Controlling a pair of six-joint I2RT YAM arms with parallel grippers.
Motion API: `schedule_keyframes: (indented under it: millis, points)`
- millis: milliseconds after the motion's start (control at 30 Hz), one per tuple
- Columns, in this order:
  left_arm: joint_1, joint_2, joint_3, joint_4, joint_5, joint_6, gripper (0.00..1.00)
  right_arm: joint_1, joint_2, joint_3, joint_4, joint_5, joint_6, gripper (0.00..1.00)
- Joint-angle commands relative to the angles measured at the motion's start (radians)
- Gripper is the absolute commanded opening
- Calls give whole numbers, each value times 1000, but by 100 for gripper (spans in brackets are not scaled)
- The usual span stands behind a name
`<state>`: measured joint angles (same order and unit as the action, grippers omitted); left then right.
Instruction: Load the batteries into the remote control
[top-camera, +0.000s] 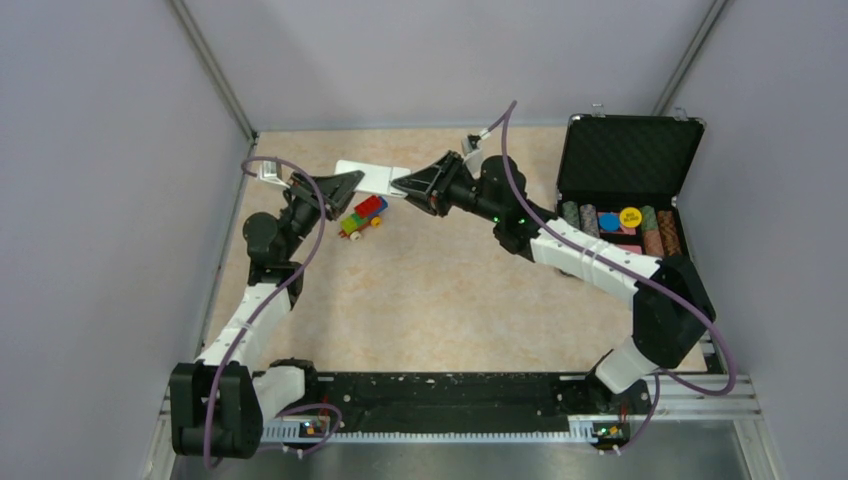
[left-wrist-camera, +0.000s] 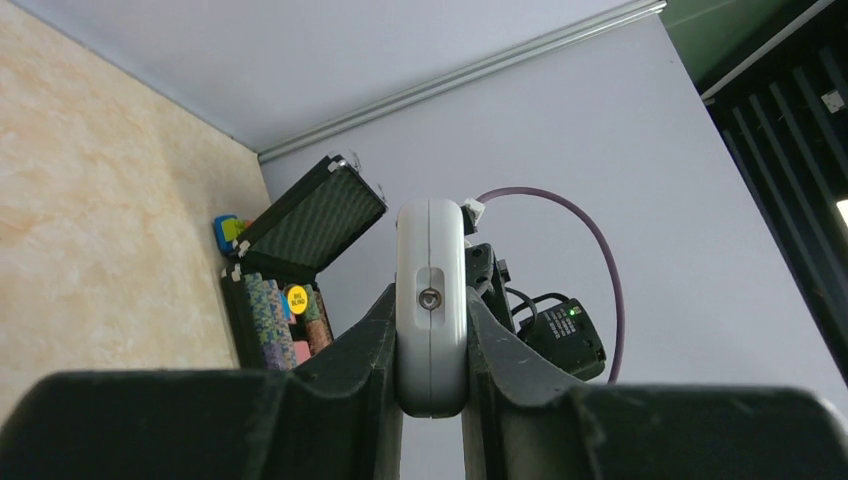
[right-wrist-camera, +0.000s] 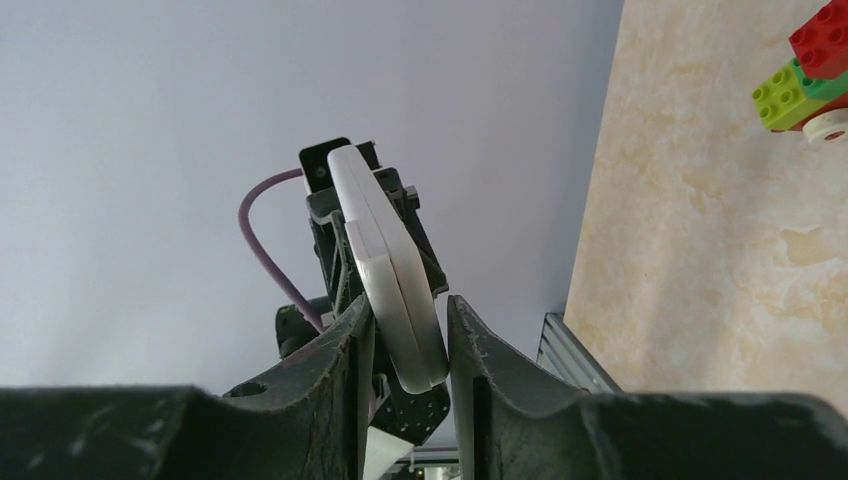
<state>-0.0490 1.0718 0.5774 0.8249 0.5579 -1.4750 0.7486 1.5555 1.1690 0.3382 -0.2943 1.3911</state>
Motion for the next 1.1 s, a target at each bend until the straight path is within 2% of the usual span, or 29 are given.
schedule_keyframes:
  millis: [0, 367, 567, 867, 1067]
  points:
    - [-17, -26, 30, 225, -39, 37, 0, 42, 41, -1, -23, -99, 52, 31]
    - [-17, -30, 14, 266, -23, -10, 0, 35, 19, -46, -27, -107, 42, 30]
    - [-17, -64, 20, 130, -48, -28, 0, 28, -4, -14, -44, -82, 10, 41]
    - [-17, -90, -12, -27, -70, -79, 0, 9, -41, 29, -70, -53, -51, 63]
    - [-17, -87, -42, -49, -72, -119, 0, 0, -46, 60, -77, -55, -71, 69]
